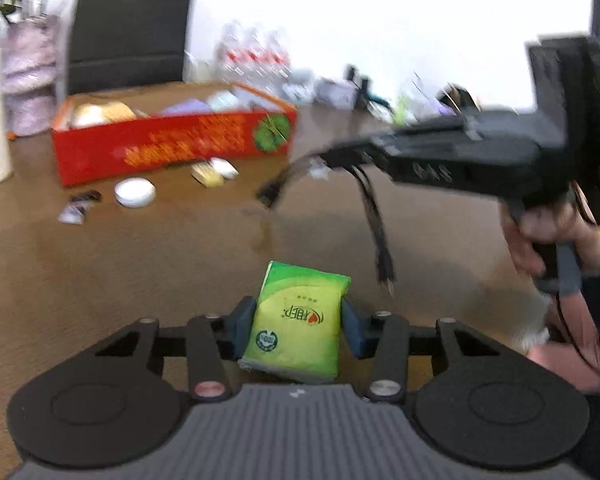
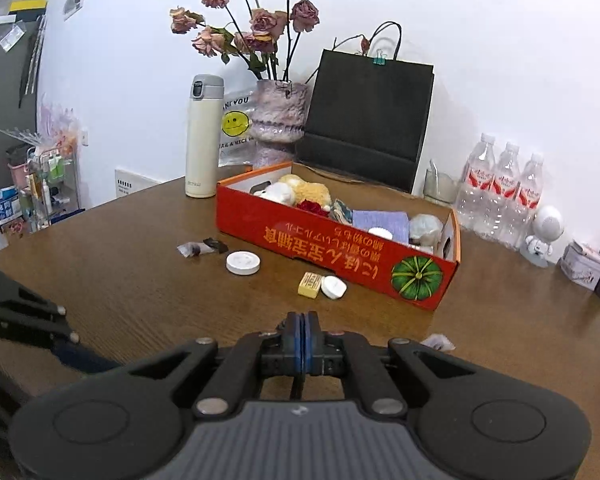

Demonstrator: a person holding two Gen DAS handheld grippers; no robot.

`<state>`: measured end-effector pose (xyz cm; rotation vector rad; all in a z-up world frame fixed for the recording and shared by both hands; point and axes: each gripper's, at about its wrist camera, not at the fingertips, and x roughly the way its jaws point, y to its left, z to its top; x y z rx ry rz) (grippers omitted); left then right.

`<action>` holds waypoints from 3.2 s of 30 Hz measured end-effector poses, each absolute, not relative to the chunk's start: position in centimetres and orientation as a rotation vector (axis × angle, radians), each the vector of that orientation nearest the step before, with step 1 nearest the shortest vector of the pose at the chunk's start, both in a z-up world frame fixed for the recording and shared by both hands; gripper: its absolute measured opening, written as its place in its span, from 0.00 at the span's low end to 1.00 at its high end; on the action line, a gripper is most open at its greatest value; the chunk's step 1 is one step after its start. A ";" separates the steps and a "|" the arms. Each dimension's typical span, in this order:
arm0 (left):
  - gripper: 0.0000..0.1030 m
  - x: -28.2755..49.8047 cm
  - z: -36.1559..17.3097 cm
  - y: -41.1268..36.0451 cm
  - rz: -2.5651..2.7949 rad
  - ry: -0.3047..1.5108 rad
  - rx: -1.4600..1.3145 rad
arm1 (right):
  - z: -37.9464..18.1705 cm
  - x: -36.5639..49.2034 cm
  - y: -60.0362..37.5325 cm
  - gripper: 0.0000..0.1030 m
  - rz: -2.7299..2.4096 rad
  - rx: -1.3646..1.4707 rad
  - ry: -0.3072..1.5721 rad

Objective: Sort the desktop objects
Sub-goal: 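Lift the green pack with the left tool while the right tool lifts the black cable, then carry the green pack and black cable over the box and open both tools, then withdraw both open tools from the box toward the table items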

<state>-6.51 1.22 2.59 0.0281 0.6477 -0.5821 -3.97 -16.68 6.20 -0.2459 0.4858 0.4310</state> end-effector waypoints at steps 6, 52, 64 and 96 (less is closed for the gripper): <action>0.45 -2.7 6.1 2.8 -0.437 0.549 -0.060 | 9.7 -3.1 -17.0 0.01 0.439 -0.267 0.395; 0.87 23.6 5.5 1.9 -0.005 0.823 0.073 | 7.1 30.8 -18.1 0.69 0.334 0.034 0.965; 0.87 22.7 5.9 1.8 -0.002 0.912 -0.043 | 6.6 25.0 -20.4 0.73 0.293 0.045 0.943; 1.00 -0.3 8.2 -1.9 0.028 0.394 -0.001 | 7.6 2.7 -20.6 0.95 0.337 0.026 0.468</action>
